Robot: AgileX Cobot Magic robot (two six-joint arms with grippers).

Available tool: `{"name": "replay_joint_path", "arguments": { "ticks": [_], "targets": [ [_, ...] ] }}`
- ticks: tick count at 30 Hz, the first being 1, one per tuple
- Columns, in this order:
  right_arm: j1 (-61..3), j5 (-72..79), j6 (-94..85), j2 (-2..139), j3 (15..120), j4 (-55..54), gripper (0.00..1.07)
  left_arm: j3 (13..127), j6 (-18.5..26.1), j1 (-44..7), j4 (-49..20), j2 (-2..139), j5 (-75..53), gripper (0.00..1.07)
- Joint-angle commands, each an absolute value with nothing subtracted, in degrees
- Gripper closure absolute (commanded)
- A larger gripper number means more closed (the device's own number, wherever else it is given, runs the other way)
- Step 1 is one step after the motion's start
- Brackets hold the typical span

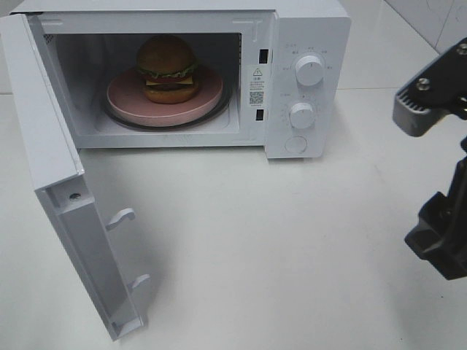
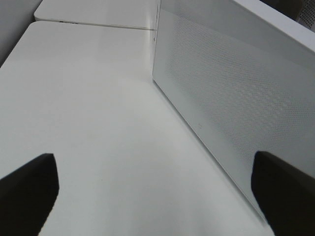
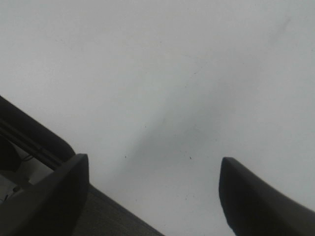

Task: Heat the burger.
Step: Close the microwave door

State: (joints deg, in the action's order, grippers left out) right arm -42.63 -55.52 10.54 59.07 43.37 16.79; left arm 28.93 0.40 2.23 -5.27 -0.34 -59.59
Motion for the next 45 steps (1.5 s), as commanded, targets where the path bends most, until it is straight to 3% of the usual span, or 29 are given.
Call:
{"name": "replay_joint_path", "arguments": {
  "ticks": [1, 14, 28, 33, 39, 45],
  "targets": [
    [-42.57, -57.75, 11.00, 56.49, 43.20, 16.16, 0.36, 28.82, 0.00, 2.35, -5.67, -1.49, -59.19, 0.07],
    [-41.88, -60.79, 11.00, 43.37, 43.20, 15.64, 0.36, 28.82, 0.00, 2.35, -5.67, -1.49, -59.19, 0.07],
    [-18.85, -61.99, 9.80, 35.52, 43.09, 11.12, 0.36, 28.82, 0.00, 2.35, -5.67, -1.49, -59.19, 0.07],
    [-10.83, -60.96, 5.67, 28.19, 36.84, 8.88, 0.36, 28.82, 0.00, 2.35, -5.67, -1.49, -59.19, 0.07],
    [-7.33, -58.38, 5.56, 19.08, 29.39, 6.59, 0.36, 28.82, 0.00, 2.35, -5.67, -1.49, -59.19, 0.07],
    [-5.90, -57.52, 5.61, 10.60, 28.88, 6.82, 0.36, 28.82, 0.00, 2.35, -5.67, -1.49, -59.19, 0.07]
  ]
}}
